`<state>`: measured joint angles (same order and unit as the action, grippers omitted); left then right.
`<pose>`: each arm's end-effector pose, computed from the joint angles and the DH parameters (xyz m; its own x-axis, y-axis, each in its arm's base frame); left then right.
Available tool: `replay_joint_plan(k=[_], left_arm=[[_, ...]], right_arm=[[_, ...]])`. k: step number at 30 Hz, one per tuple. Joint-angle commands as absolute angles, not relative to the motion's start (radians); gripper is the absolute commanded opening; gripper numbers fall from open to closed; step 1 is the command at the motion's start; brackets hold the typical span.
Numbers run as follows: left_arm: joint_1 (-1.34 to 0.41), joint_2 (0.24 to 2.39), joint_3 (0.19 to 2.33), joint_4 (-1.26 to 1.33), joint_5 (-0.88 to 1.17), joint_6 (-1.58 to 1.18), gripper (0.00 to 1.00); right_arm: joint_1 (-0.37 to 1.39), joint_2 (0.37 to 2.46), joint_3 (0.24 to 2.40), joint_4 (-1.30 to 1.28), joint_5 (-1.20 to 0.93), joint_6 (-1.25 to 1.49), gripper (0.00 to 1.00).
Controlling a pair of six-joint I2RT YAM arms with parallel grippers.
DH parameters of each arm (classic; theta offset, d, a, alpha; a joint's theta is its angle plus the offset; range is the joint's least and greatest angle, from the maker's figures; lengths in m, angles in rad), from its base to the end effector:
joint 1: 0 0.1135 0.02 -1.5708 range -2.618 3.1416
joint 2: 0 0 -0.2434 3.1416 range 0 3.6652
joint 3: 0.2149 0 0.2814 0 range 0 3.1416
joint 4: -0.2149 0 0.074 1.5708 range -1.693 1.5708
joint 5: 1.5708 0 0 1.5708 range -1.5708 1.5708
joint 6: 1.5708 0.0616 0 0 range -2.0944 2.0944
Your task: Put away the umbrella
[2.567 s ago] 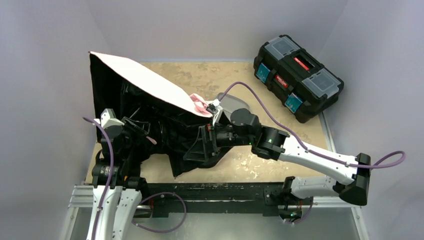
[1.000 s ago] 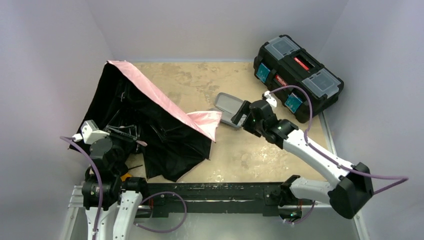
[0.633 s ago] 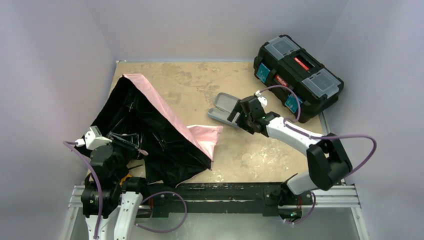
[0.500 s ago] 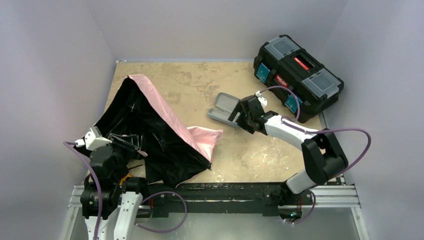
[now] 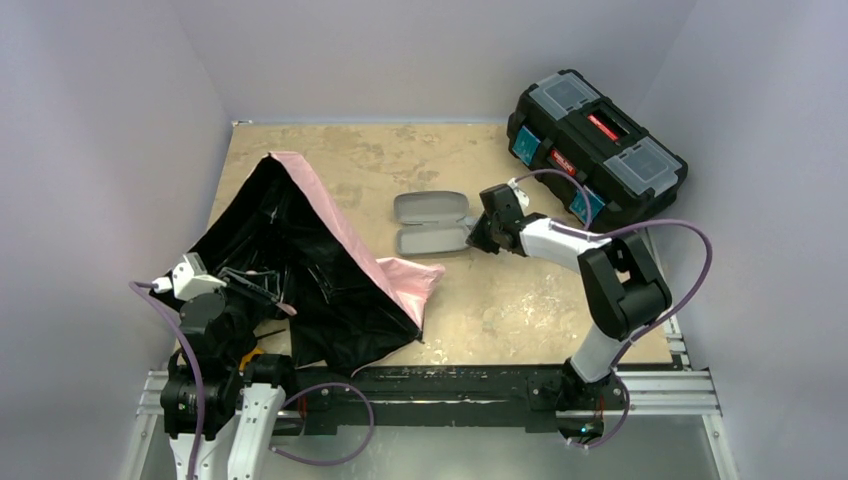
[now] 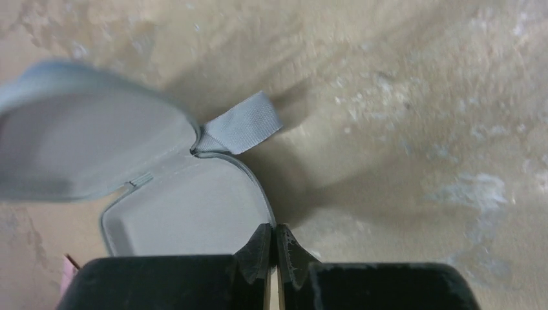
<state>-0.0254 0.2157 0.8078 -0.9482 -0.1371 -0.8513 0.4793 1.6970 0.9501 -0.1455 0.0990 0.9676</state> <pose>0.1036 0.0058 0.3218 -0.1523 -0.7414 -0.6535 -0.3299 0.6614 -0.6735 0.3383 0.1689 0.1069 -0.7245 0.5470 -0.4194 0.3398 0.8128 0.4731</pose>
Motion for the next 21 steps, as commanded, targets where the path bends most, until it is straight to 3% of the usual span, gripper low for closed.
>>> replay_joint_plan(k=[1, 10, 15, 16, 19, 21], left_arm=[[-0.017, 0.193, 0.814, -0.883, -0.086, -0.816, 0.00], [-0.018, 0.164, 0.795, -0.869, 0.007, -0.789, 0.00], [-0.018, 0.176, 0.783, -0.801, 0.122, -0.772, 0.00], [-0.019, 0.181, 0.782, -0.790, 0.143, -0.764, 0.00], [-0.025, 0.187, 0.782, -0.762, 0.200, -0.726, 0.00], [-0.029, 0.184, 0.777, -0.745, 0.226, -0.706, 0.00]], right_arm=[[0.441, 1.713, 1.071, -0.108, 0.111, 0.941, 0.00], [0.286, 1.767, 1.202, -0.090, 0.187, 1.032, 0.00], [0.220, 1.784, 1.143, -0.013, 0.139, 1.203, 0.00], [0.214, 1.784, 1.122, 0.031, 0.098, 1.220, 0.08], [0.211, 1.771, 1.112, 0.040, 0.005, 1.124, 0.72], [0.224, 1.727, 1.099, 0.004, 0.003, 1.044, 0.88]])
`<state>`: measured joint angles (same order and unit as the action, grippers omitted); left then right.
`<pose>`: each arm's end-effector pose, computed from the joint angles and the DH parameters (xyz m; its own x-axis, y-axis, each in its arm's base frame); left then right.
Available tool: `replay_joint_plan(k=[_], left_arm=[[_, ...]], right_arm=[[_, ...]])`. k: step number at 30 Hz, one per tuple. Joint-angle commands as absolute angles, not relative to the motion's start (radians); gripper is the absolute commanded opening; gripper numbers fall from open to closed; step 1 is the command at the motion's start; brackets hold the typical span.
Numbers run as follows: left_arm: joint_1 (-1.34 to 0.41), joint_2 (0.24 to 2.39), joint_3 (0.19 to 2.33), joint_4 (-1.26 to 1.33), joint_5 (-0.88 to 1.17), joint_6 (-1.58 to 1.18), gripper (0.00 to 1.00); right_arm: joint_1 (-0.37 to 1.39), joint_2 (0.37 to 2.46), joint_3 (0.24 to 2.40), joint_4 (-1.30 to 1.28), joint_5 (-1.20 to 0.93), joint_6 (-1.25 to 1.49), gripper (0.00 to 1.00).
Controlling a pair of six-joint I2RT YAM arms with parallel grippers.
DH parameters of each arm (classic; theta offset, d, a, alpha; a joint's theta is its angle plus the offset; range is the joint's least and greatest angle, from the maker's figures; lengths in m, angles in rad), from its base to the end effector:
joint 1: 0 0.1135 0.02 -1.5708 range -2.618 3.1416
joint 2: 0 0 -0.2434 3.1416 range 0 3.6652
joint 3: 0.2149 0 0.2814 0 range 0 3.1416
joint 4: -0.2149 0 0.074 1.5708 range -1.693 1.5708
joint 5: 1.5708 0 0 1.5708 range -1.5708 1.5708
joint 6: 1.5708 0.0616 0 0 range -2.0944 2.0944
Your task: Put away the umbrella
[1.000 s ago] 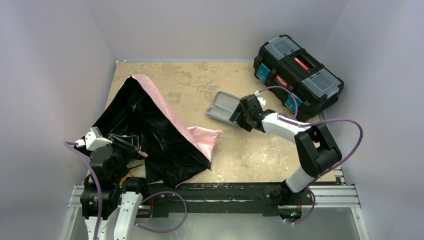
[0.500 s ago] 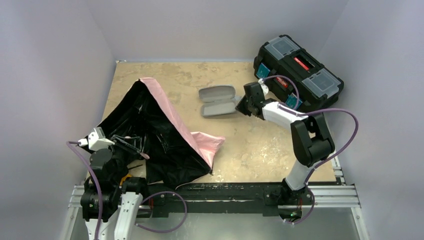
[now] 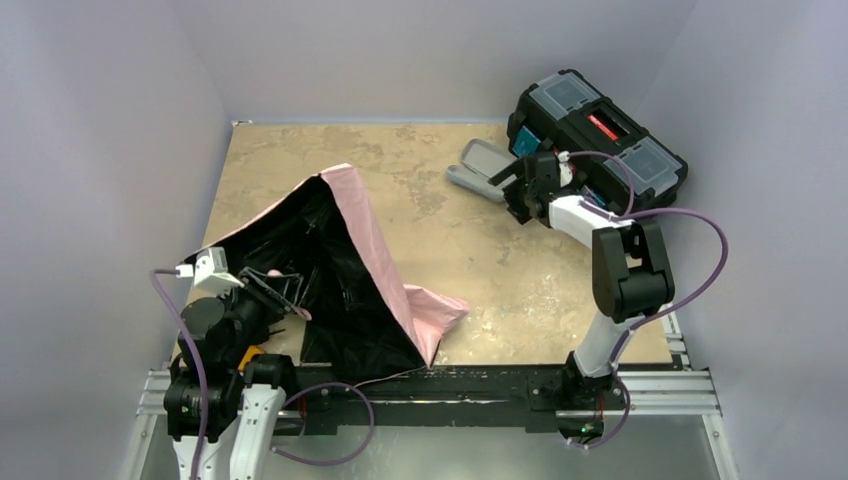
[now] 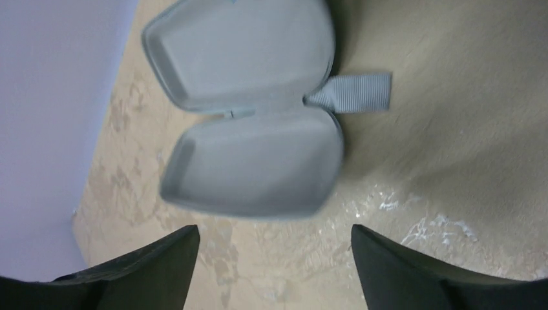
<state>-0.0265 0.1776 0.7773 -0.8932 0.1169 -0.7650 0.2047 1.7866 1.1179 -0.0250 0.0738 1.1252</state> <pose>0.1027 -0.0099 0.3221 -0.3041 -0.6800 -0.6672 -0.1008 0.7194 -0.6873 0.4211 0.0828 0.1413 -0.4026 0.8355 -0.3739 0.5015 0.5431 0.6735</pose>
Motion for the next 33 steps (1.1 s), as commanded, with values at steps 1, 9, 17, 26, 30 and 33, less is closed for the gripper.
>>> replay_joint_plan(k=[1, 9, 17, 26, 30, 33], left_arm=[[-0.030, 0.185, 0.773, -0.736, 0.240, -0.701, 0.00], [-0.034, 0.203, 0.697, -0.587, 0.412, -0.718, 0.00], [-0.034, 0.278, 0.591, -0.341, 0.586, -0.781, 0.00], [-0.034, 0.317, 0.429, -0.031, 0.625, -0.907, 0.00], [-0.034, 0.349, 0.356, 0.140, 0.627, -0.979, 0.00], [-0.035, 0.383, 0.336, 0.204, 0.627, -0.993, 0.00]], right_arm=[[0.229, 1.689, 1.074, 0.009, 0.003, 1.011, 0.92], [0.262, 1.486, 0.965, 0.071, -0.282, 0.879, 0.99], [0.451, 1.675, 1.121, 0.298, -0.560, 0.929, 0.81], [0.601, 1.841, 1.270, 0.348, -0.608, 0.980, 0.39], [0.659, 1.854, 1.307, 0.351, -0.625, 1.004, 0.27], [0.681, 1.853, 1.332, 0.351, -0.632, 1.015, 0.19]])
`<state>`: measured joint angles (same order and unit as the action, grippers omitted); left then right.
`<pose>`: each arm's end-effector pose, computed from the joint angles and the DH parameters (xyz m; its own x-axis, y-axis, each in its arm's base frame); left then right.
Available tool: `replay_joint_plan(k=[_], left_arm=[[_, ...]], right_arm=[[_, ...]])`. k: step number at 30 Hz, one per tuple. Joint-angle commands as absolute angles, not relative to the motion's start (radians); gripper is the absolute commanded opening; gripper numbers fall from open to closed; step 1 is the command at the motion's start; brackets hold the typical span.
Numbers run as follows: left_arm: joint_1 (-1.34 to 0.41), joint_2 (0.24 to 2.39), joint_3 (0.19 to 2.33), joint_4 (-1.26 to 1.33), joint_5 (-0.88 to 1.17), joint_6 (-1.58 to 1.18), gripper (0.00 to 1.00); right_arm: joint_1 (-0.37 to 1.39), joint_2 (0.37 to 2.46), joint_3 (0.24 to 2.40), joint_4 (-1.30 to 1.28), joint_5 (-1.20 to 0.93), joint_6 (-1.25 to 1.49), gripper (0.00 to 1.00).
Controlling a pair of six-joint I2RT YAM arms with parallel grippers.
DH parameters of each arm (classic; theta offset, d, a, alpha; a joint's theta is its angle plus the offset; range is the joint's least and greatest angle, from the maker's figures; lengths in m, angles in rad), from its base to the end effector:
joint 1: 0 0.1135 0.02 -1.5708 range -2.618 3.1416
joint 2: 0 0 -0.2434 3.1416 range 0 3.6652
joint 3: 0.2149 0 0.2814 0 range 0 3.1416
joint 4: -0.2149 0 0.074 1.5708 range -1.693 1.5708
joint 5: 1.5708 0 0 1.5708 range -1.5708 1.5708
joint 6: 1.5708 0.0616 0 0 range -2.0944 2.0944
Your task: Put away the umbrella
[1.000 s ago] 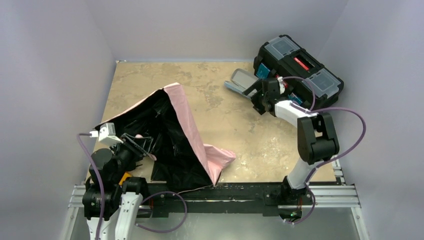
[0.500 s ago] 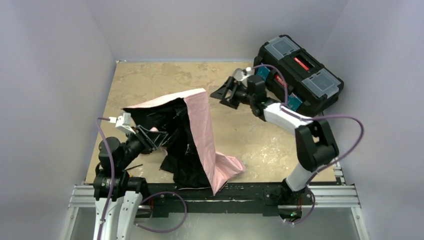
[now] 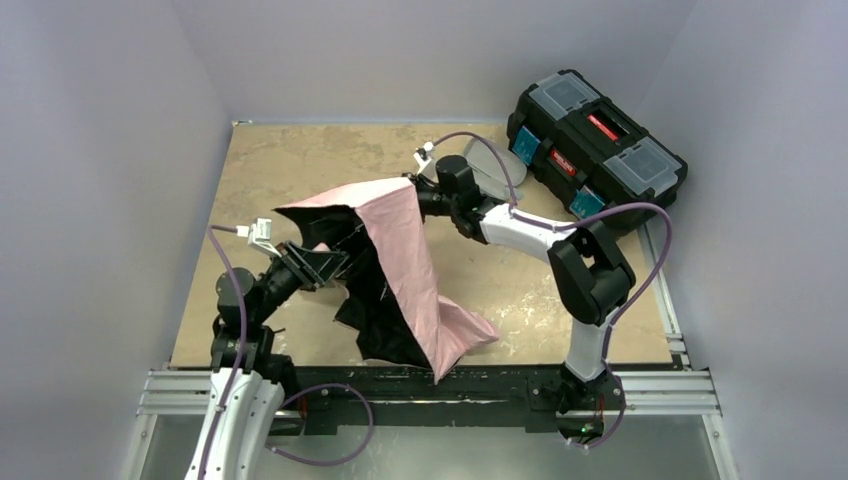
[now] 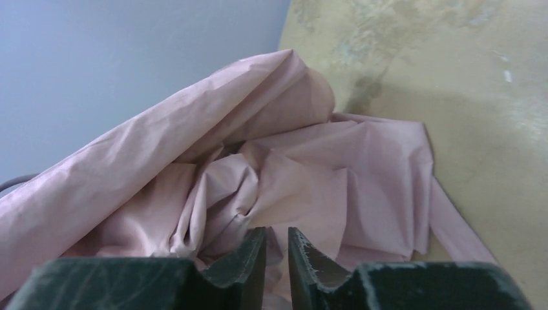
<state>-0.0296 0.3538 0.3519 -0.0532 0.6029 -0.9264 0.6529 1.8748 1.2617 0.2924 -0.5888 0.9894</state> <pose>0.1901 -0.0406 0.2504 -0.5050 -0.6438 -0.5748 0.3106 0.4858 -0.8170 0.3534 0.3134 0.1971 -0.9096 0.1793 -0.3749 -0.2981 0.3470 0.8892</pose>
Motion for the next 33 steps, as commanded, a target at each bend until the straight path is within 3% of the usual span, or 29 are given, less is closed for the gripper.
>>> replay_joint_plan(k=[1, 7, 16, 20, 22, 24, 27, 29, 33], left_arm=[[-0.035, 0.395, 0.330, 0.220, 0.624, -0.994, 0.00], [-0.076, 0.503, 0.308, 0.396, 0.566, -1.032, 0.00], [-0.283, 0.701, 0.357, 0.485, 0.368, -0.968, 0.01], [-0.314, 0.802, 0.319, 0.409, 0.365, -0.917, 0.26], [-0.315, 0.855, 0.277, 0.371, 0.375, -0.912, 0.34], [-0.316, 0.849, 0.230, 0.311, 0.360, -0.910, 0.45], [-0.318, 0.756, 0.197, 0.142, 0.335, -0.885, 0.71], [-0.318, 0.660, 0.210, -0.008, 0.322, -0.854, 0.90], [-0.317, 0.498, 0.312, -0.327, 0.258, -0.796, 0.99]], right_arm=[[0.686, 1.853, 1.345, 0.340, -0.632, 1.013, 0.17], [0.702, 1.876, 1.479, 0.230, -0.635, 0.992, 0.08], [0.702, 1.924, 1.666, 0.008, -0.654, 0.856, 0.04], [0.693, 1.924, 1.608, -0.074, -0.587, 0.753, 0.07], [0.672, 1.933, 1.574, -0.114, -0.551, 0.703, 0.11], [0.631, 1.934, 1.529, -0.131, -0.531, 0.669, 0.27], [0.568, 1.920, 1.481, -0.165, -0.486, 0.618, 0.52], [0.535, 1.906, 1.489, -0.216, -0.451, 0.581, 0.63], [0.503, 1.866, 1.541, -0.315, -0.352, 0.524, 0.84]])
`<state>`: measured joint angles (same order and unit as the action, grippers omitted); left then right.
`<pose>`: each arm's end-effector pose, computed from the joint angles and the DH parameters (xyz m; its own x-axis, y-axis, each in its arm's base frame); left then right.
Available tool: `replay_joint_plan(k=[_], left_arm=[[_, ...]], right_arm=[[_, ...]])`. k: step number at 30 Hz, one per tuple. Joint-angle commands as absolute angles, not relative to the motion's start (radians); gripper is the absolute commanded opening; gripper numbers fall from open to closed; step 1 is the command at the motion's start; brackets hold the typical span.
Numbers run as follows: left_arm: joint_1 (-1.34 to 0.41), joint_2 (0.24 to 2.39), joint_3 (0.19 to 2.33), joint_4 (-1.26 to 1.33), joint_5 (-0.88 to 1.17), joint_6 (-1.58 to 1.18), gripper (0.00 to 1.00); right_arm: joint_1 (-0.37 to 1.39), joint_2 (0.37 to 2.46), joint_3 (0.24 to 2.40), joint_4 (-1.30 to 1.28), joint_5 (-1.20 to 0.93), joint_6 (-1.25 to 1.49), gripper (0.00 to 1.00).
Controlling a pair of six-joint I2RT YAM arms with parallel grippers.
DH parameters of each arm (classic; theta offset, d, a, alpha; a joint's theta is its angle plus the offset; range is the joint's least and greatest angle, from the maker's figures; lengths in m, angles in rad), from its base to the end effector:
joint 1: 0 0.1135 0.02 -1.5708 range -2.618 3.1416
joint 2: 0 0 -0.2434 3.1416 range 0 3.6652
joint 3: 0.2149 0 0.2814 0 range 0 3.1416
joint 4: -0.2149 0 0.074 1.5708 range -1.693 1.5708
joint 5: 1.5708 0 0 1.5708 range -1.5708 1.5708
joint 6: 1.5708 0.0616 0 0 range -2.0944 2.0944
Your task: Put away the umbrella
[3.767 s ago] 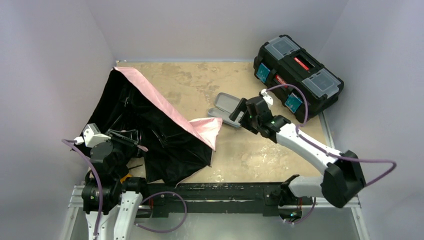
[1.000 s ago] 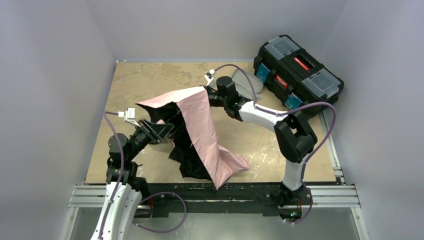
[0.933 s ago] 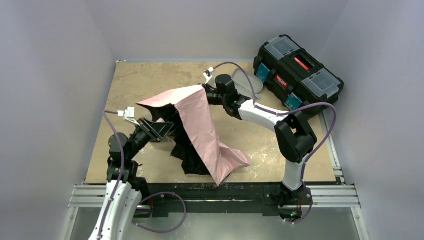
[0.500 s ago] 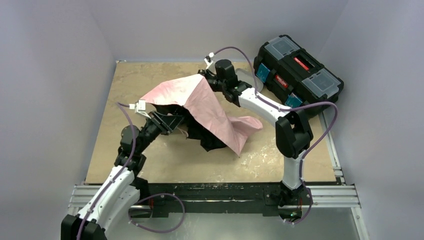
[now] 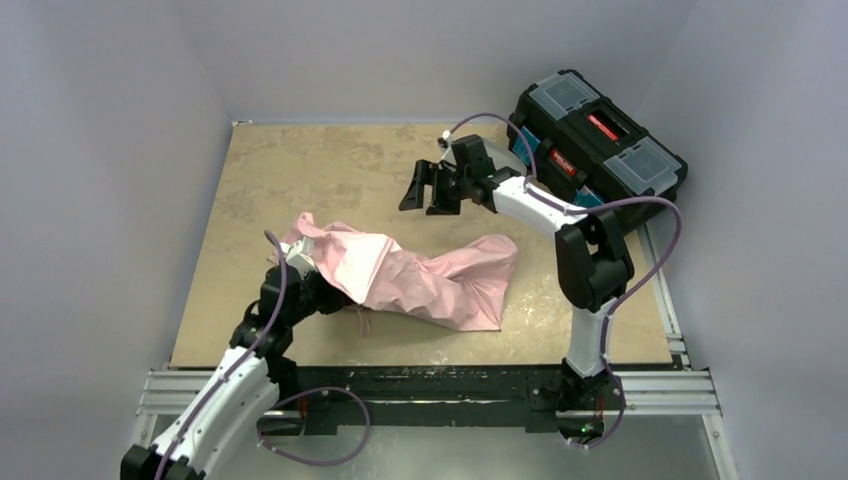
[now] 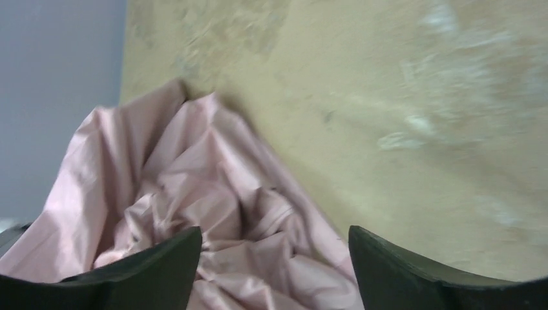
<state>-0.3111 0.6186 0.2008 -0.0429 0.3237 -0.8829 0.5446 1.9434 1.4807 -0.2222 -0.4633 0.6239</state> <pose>0.1996 -0.0848 0.1391 -0.7025 -0.5435 -0.4595 0.0295 0.6228 -0.7818 0.3975 0.2729 0.1895 -0.8829 0.0763 -0.4634 -0.3003 0.6669 0.6819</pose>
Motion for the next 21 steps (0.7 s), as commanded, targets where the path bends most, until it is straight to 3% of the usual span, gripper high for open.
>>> replay_joint_plan(k=[1, 4, 8, 12, 16, 21], left_arm=[[-0.318, 0.490, 0.358, -0.408, 0.240, -0.777, 0.99], [-0.332, 0.548, 0.526, -0.612, 0.184, -0.736, 0.99], [-0.336, 0.644, 0.675, -0.810, 0.116, -0.749, 0.98], [-0.336, 0.606, 0.826, -1.003, 0.006, -0.736, 0.96], [-0.336, 0.579, 1.003, -1.141, -0.128, -0.719, 0.96], [-0.334, 0.626, 1.081, -1.107, -0.148, -0.623, 1.00]], right_arm=[[0.498, 1.854, 1.553, -0.339, -0.326, 0.515, 0.88], [0.487, 1.802, 1.574, -0.421, -0.220, 0.501, 0.99], [0.477, 1.696, 1.539, -0.534, -0.048, 0.508, 0.99], [0.463, 1.551, 1.404, -0.573, 0.092, 0.507, 0.99], [0.451, 1.486, 1.337, -0.576, 0.050, 0.428, 0.99], [0.450, 1.448, 1.299, -0.586, -0.122, 0.348, 0.99]])
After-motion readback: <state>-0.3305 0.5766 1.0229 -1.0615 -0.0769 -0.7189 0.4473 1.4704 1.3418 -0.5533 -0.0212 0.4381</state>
